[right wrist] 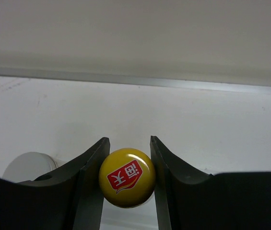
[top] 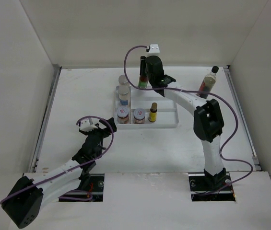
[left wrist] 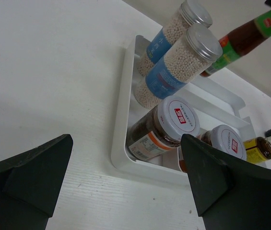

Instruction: Organize the condiment bottles

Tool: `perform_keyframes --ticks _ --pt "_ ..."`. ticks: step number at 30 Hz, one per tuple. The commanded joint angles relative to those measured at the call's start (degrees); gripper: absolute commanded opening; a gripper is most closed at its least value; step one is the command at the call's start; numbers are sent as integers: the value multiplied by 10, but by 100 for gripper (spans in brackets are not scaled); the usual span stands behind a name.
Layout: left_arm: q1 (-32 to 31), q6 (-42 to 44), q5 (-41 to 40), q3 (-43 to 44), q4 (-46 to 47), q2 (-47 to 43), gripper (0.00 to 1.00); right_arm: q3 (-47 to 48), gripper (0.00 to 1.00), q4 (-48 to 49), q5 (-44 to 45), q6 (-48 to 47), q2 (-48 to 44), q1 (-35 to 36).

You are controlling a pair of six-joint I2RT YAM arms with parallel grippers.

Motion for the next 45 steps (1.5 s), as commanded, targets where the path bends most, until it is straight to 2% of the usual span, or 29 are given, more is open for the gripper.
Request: perform_keyframes --ticks 1,7,13,33,40,45 --pt "2 -8 0 -6 32 -5 99 36 26 85 -3 12 -12 12" --pt "2 -9 0 -6 32 -3 99 -15 27 107 -1 28 -7 21" --pt "2 -11 3 -4 32 1 99 -79 27 142 4 30 -45 35" --pt "2 -13 4 -4 32 2 99 -159 26 164 10 22 -128 52" --pt "2 -13 5 -4 32 3 99 -166 27 165 10 23 -115 57" --pt "2 -13 5 -4 32 4 99 -152 34 159 2 36 -72 57"
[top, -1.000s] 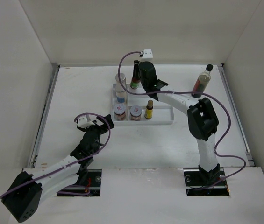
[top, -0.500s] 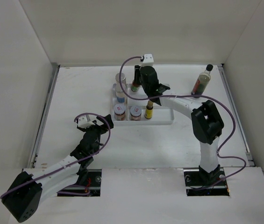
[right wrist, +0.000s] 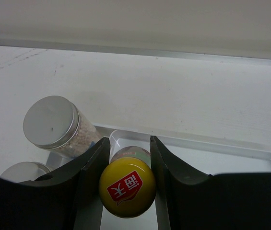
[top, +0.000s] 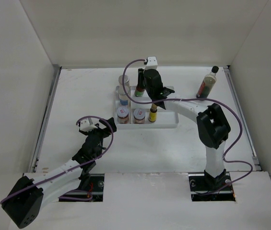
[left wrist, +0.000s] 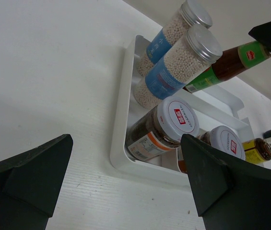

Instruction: Organize the condiment bottles

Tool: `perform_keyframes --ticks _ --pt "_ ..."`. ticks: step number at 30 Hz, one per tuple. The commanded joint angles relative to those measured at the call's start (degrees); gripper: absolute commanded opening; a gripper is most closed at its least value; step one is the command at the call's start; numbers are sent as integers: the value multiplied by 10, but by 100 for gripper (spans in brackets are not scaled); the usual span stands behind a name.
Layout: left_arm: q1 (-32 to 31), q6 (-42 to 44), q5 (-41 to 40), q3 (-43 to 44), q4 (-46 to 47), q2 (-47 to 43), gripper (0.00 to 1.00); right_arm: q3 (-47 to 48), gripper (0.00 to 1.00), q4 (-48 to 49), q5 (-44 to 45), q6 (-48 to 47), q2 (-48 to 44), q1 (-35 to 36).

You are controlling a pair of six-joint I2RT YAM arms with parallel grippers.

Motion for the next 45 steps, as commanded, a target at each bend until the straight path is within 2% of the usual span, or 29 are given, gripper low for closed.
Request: perform_keyframes --ticks 1,5,9,14,21,25,32,36,45 --pt "2 -6 4 -4 32 3 99 25 36 70 -4 19 6 10" --pt "2 -6 4 -4 32 3 99 29 47 70 -5 24 21 9" --pt "2 -6 4 -4 32 3 99 29 54 70 -5 24 16 10" --pt "2 -6 4 -4 32 0 99 29 75 72 -8 25 -12 10" --pt "2 -6 4 -5 32 -2 99 10 85 67 -23 22 -98 5" --pt "2 -6 5 -5 31 -3 99 -42 89 62 -1 -4 -184 -53" --pt "2 -6 5 -4 32 1 99 -123 100 -15 137 -48 -288 -238" --pt "2 -7 5 -2 34 15 99 -162 100 -25 146 -33 -285 -313" --pt "3 -7 3 0 33 18 99 -151 100 -39 57 -22 -213 -357"
